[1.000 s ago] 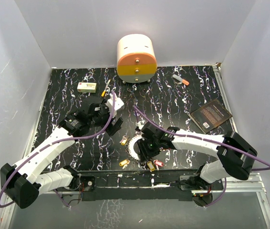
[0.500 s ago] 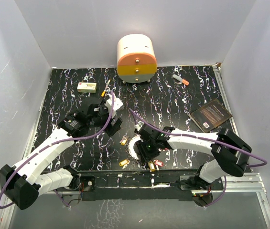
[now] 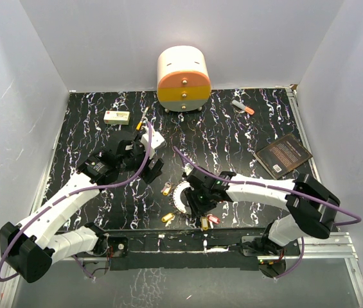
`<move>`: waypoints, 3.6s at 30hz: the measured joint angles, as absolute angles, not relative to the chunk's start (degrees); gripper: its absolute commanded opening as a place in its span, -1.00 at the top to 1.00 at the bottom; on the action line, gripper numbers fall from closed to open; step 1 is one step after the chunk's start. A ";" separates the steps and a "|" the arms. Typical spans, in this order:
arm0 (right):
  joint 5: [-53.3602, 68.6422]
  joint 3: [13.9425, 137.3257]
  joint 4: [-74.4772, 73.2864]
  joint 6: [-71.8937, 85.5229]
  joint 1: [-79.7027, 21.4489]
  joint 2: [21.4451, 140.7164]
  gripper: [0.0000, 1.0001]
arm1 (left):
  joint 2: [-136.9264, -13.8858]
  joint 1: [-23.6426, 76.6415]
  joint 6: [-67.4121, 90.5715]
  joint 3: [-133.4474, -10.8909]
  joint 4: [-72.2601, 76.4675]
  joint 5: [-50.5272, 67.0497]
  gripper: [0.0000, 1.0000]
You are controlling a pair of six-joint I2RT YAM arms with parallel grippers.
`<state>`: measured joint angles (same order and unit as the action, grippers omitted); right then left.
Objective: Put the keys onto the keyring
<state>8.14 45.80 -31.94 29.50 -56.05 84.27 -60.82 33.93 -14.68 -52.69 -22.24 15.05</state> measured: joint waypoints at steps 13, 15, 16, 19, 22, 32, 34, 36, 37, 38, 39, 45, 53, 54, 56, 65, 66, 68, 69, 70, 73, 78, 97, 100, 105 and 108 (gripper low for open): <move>5.48 42.52 -31.29 28.69 -55.77 78.72 0.36 | -60.84 33.85 -14.33 -52.69 -22.26 15.66 -0.61; 5.52 41.98 -31.38 28.40 -55.70 78.32 0.34 | -60.84 33.85 -14.31 -52.69 -22.26 15.73 -0.61; 5.54 41.78 -31.29 28.25 -55.70 78.22 0.32 | -60.84 33.85 -14.31 -52.69 -22.26 15.75 -0.61; 5.78 41.36 -31.35 27.24 -55.70 77.54 0.31 | -60.88 33.85 -14.28 -52.69 -22.26 15.90 -0.61; 5.72 41.36 -31.29 26.57 -55.70 76.12 0.29 | -60.86 33.82 -14.22 -52.69 -22.26 15.97 -0.61; 5.74 41.32 -29.32 25.17 -56.25 75.70 0.29 | -60.88 33.41 -13.80 -52.69 -22.24 16.51 -0.61; 5.54 40.80 -28.45 25.15 -56.29 76.51 0.31 | -60.88 33.32 -13.80 -52.69 -22.24 16.56 -0.61; 5.13 40.03 -28.27 25.26 -56.38 76.73 0.32 | -60.88 33.26 -13.78 -52.69 -22.24 16.60 -0.61; 4.82 39.68 -28.23 25.41 -56.42 76.75 0.32 | -60.86 33.19 -13.72 -52.69 -22.24 16.64 -0.61; 4.56 39.48 -28.25 25.47 -56.45 76.77 0.32 | -60.88 33.15 -13.67 -52.69 -22.24 16.69 -0.61; 4.27 39.31 -28.32 25.61 -56.53 76.82 0.32 | -60.88 33.10 -13.63 -52.69 -22.24 16.75 -0.61; 3.75 38.20 -27.55 25.89 -56.53 76.82 0.31 | -60.88 33.10 -13.43 -52.56 -22.20 16.97 -0.61; 2.83 37.63 -25.58 25.82 -56.58 76.82 0.32 | -60.88 32.95 -13.23 -52.53 -21.41 17.15 -0.61; 2.55 37.63 -25.32 25.78 -56.58 76.82 0.33 | -60.88 32.91 -13.21 -52.53 -21.41 17.15 -0.61; 2.00 37.63 -24.99 25.63 -56.58 76.82 0.35 | -60.88 32.75 -13.19 -52.53 -21.41 17.17 -0.61; -1.15 36.95 -24.43 24.95 -56.58 73.43 0.55 | -60.93 32.71 -12.97 -52.53 -21.41 17.39 -0.61; -1.58 36.71 -24.38 24.93 -56.58 72.62 0.56 | -60.93 32.71 -12.93 -52.53 -21.41 17.45 -0.61; -2.09 36.47 -24.29 24.88 -56.58 71.57 0.58 | -60.93 32.71 -12.82 -52.53 -21.41 17.67 -0.61; -2.24 36.38 -24.10 24.84 -56.58 71.31 0.60 | -60.93 32.69 -12.80 -52.53 -21.41 17.78 -0.61; -2.44 36.18 -23.73 24.73 -56.58 71.16 0.60 | -60.93 32.69 -12.78 -52.53 -21.41 17.91 -0.61; -2.66 35.75 -23.75 24.62 -56.58 71.09 0.52 | -60.97 32.69 -12.80 -52.53 -21.41 18.15 -0.61; -1.10 35.73 -23.70 23.79 -56.58 71.29 0.39 | -61.30 32.69 -12.80 -52.53 -21.41 18.48 -0.61; -0.95 35.79 -21.85 22.70 -56.58 75.75 0.46 | -61.41 32.69 -12.80 -52.49 -21.34 18.50 -0.61; -1.54 35.79 -21.43 22.63 -56.58 75.75 0.61 | -61.41 32.69 -12.78 -52.47 -21.19 18.50 -0.61; -3.09 35.79 -20.29 22.72 -56.58 75.44 0.82 | -61.41 32.67 -12.80 -52.47 -21.12 18.50 -0.61; -5.72 35.79 -20.27 22.92 -56.58 74.22 0.84 | -61.41 32.67 -12.80 -52.49 -21.12 18.52 -0.61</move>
